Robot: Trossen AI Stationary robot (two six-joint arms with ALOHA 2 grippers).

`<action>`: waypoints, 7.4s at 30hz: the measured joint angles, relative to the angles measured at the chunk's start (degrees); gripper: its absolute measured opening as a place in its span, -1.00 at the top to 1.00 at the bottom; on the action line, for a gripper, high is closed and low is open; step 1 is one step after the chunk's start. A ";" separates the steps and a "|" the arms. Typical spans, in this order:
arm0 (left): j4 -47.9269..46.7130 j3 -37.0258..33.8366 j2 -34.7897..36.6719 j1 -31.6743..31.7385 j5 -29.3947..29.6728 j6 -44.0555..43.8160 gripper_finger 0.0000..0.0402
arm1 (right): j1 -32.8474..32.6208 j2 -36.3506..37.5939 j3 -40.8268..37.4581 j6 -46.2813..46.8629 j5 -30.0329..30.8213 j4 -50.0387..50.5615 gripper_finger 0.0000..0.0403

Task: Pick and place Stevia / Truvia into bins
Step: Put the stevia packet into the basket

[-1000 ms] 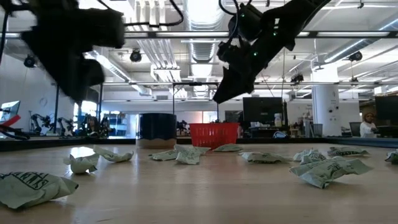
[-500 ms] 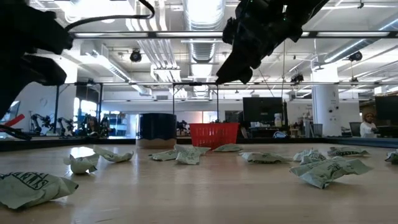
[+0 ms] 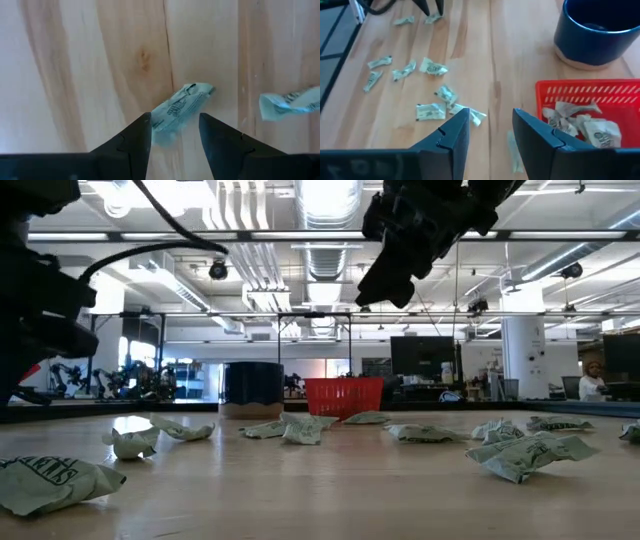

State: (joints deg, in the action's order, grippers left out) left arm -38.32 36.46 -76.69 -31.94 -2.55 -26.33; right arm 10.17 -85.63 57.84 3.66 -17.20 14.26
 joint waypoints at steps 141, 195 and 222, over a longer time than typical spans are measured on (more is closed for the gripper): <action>-0.70 7.27 4.16 -7.78 7.07 -36.67 0.30 | 2.08 -6.18 -8.58 3.83 22.70 -16.56 0.94; 10.77 9.39 -9.44 -20.13 13.91 -15.25 0.30 | 4.65 1.27 4.08 1.71 9.60 9.87 -0.01; 10.87 5.11 -11.52 -19.39 12.12 -16.24 0.66 | 0.61 1.25 2.01 4.15 9.47 9.93 -0.01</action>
State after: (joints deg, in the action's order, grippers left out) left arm -27.46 41.57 -88.20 -51.33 9.58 -42.57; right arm 10.79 -84.38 59.86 7.81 -7.73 24.18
